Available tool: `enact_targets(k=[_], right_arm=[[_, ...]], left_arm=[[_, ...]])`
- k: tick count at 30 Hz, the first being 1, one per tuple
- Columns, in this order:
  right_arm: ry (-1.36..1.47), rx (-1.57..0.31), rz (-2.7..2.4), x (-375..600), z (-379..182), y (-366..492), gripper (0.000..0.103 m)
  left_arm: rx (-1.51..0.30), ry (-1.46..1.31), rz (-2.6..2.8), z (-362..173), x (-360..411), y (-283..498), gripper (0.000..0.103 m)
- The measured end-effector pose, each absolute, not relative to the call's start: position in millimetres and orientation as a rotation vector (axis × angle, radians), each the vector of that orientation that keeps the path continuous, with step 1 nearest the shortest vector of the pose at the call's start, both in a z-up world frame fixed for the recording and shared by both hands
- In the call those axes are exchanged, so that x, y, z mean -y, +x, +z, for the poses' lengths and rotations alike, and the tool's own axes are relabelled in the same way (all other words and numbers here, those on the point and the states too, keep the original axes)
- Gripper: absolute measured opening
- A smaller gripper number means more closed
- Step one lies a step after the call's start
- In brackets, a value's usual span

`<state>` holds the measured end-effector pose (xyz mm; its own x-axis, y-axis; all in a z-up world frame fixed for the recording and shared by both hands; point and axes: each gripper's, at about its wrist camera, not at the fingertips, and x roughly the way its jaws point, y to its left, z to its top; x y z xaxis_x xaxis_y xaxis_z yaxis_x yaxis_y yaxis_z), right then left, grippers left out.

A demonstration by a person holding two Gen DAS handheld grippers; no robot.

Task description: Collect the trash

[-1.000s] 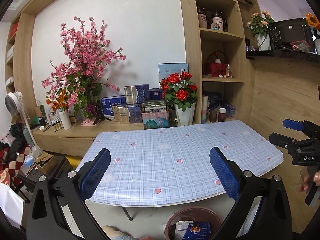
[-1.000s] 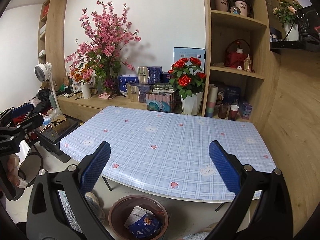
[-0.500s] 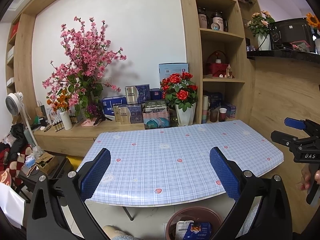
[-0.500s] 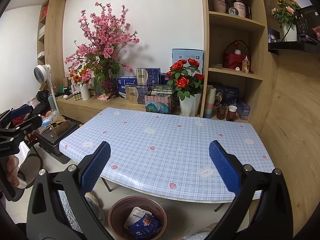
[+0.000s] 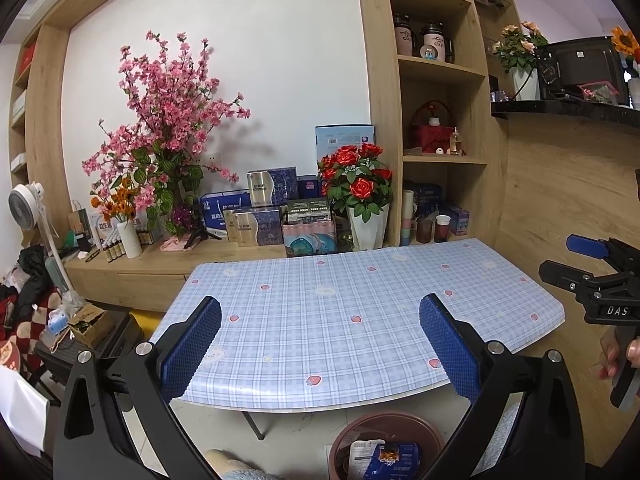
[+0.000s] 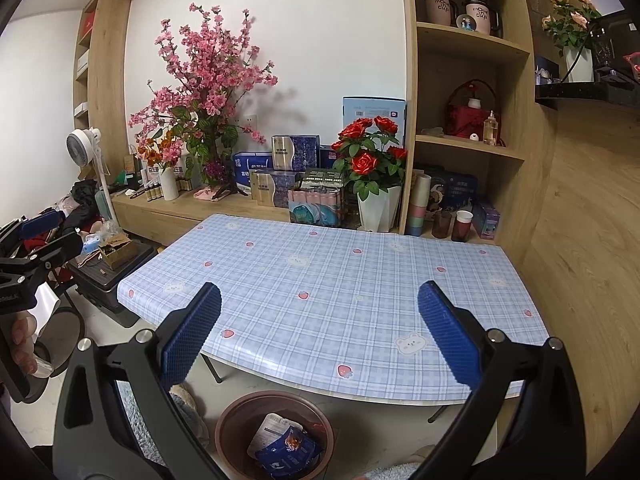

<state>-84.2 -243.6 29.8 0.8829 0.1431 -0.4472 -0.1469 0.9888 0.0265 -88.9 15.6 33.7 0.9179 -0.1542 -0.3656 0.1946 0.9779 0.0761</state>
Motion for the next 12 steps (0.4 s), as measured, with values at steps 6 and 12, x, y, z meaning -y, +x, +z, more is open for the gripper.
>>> enact_targets(k=[6, 12], right_arm=[[-0.008, -0.465, 0.151, 243.3, 29.6, -83.9, 0.097], [-0.008, -0.466, 0.151, 243.3, 29.6, -84.0, 0.097]], left_arm=[[-0.368, 0.105, -0.186, 33.9, -15.5, -90.3, 0.097], [-0.371, 0.095, -0.177, 33.4, -19.1, -90.7, 0.097]])
